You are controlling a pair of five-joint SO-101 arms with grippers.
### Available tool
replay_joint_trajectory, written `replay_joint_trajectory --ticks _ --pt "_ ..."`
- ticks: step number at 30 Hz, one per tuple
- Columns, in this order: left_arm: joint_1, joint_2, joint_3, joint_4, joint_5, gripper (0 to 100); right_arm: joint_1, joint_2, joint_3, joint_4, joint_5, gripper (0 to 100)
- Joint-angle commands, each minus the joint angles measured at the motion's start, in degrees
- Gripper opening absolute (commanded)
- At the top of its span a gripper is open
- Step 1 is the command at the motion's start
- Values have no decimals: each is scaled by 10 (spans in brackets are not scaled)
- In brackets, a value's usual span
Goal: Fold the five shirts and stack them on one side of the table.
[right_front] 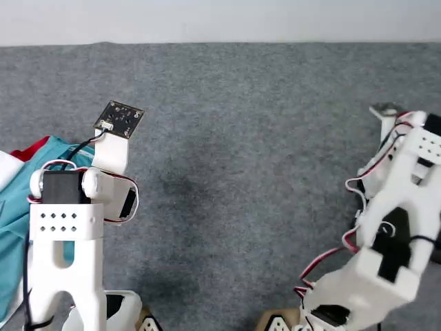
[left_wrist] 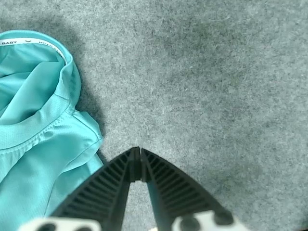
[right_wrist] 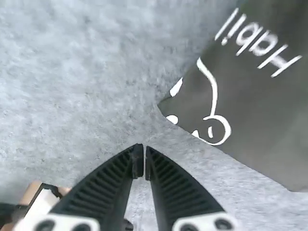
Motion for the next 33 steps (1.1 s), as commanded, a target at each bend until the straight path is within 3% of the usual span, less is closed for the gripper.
replay_joint_trajectory --ticks 1,5,11,15,21,28,33 --pt "-55 -14 -14 3 -4 5 -10 -95 24 22 -6 9" --pt "-185 -11 -22 4 -26 13 -8 -148 91 22 -6 9" --pt "-333 -11 -22 9 -164 197 -7 -218 225 23 -6 9" --pt "-396 -10 -18 -11 -285 215 -7 -265 286 22 -6 9" --pt "-430 -9 37 -68 -382 215 -7 -312 328 22 -6 9" --pt "-430 -3 89 -180 -385 215 -7 -352 356 22 -6 9" --pt "-441 55 78 -213 -385 214 -7 -385 388 23 -6 9"
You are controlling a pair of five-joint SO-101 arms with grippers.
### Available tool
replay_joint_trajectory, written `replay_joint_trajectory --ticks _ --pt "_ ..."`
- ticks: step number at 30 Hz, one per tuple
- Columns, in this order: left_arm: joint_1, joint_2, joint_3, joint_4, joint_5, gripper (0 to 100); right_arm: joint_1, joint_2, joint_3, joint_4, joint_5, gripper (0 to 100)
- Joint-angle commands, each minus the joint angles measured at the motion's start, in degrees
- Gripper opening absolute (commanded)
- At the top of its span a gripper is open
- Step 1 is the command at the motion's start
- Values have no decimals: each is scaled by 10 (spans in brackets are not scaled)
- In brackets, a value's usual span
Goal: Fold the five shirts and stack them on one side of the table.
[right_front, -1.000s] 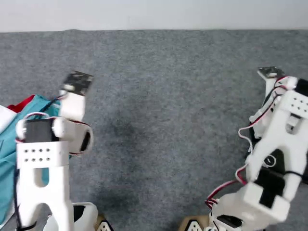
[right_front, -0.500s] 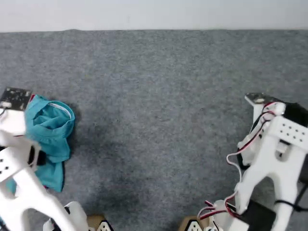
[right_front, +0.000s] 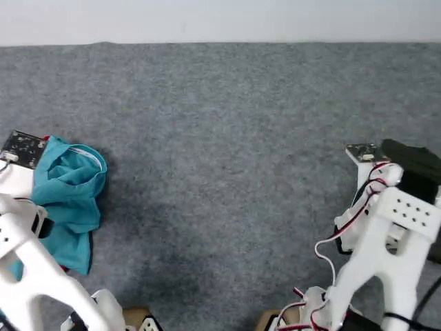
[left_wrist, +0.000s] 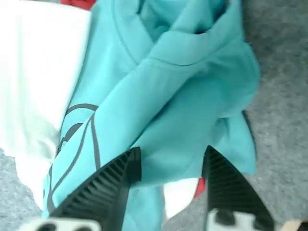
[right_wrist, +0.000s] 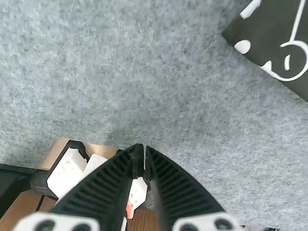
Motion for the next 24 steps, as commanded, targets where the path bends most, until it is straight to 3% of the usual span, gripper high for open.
replay_joint_trajectory --ticks 1,5,13,19,24 --pt "-9 33 -20 -27 -4 214 -1 -36 7 23 -5 9" --pt "-15 46 -70 -22 14 213 -1 -47 12 23 -5 9" --pt "-15 47 -182 89 11 214 -3 -47 12 23 -5 9" --pt "-13 51 -117 72 -10 214 -3 -47 12 23 -5 9" --pt "-20 51 -44 5 -9 213 -2 -47 12 23 -5 9"
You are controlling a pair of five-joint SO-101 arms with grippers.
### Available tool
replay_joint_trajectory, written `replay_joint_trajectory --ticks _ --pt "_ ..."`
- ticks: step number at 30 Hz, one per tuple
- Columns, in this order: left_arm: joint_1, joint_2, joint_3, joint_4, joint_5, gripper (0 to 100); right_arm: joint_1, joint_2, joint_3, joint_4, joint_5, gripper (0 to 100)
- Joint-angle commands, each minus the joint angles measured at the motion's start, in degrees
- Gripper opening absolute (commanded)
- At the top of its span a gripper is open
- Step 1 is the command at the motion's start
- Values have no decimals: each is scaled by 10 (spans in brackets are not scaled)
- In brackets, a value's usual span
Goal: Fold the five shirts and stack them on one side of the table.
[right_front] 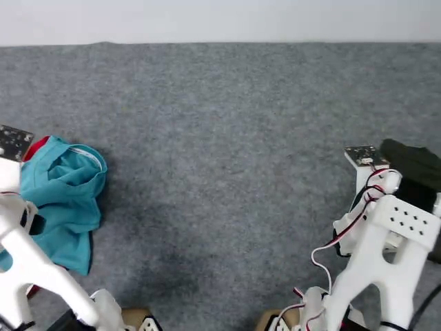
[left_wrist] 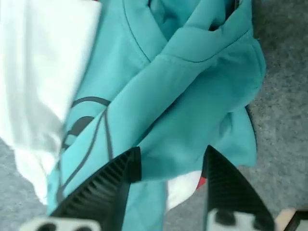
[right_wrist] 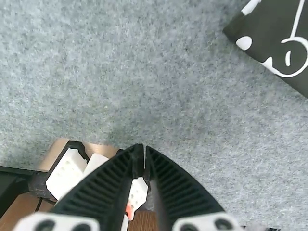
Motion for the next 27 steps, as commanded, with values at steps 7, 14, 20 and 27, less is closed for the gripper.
replay_joint_trajectory --ticks 7,14,20,27 --pt "-9 1 65 -114 1 87 -3 -18 -3 23 -5 9" --pt "-7 -7 70 -102 1 4 -3 -18 -3 23 -5 9" --pt "20 -69 -59 18 3 4 -3 -18 -3 23 -5 9" --pt "127 -179 -174 50 188 4 -4 -18 -3 23 -5 9"
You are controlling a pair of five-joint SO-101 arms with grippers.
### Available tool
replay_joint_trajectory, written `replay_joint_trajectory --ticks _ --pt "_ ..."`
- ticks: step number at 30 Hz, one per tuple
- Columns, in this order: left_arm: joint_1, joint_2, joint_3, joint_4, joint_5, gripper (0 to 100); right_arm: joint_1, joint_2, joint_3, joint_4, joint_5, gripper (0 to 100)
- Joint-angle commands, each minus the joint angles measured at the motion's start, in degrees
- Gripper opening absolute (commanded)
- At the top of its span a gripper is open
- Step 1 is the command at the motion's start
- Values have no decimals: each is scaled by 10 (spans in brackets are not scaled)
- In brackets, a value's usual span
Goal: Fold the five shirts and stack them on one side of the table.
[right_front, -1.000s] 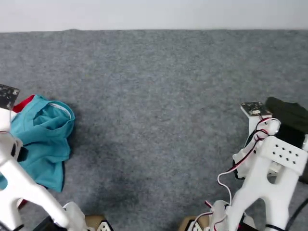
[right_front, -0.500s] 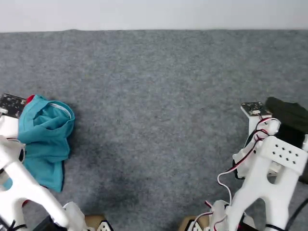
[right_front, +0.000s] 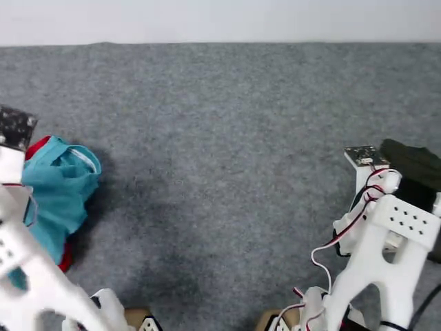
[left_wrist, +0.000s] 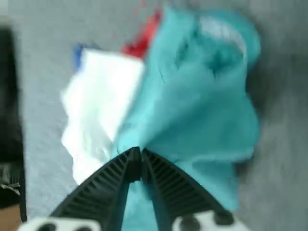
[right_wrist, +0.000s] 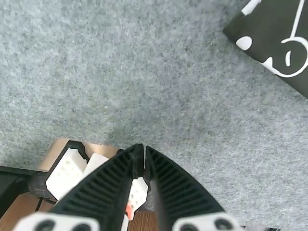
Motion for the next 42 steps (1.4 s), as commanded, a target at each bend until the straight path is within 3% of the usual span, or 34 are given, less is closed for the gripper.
replay_joint_trajectory --ticks 1,5,9,17,24,28,31,36,42 --pt "68 -52 -63 3 120 4 -4 -18 -3 23 -5 9" --pt "159 -55 -104 -2 220 4 -4 -18 -3 23 -5 9" --pt "264 -54 -103 -58 282 4 -3 -18 -3 23 -5 9" --pt "488 58 -96 -137 287 4 -1 -18 11 23 -5 9" --pt "594 169 -98 -196 284 4 -1 -18 33 23 -5 9" --pt "587 173 -96 -157 284 5 -5 -18 31 22 -5 9" --pt "542 164 -108 -105 283 5 -32 -14 11 22 -5 9" --pt "389 129 -125 -10 249 5 -177 -11 -30 21 -16 11" --pt "147 95 -122 40 178 5 -372 61 -86 -44 -127 78"
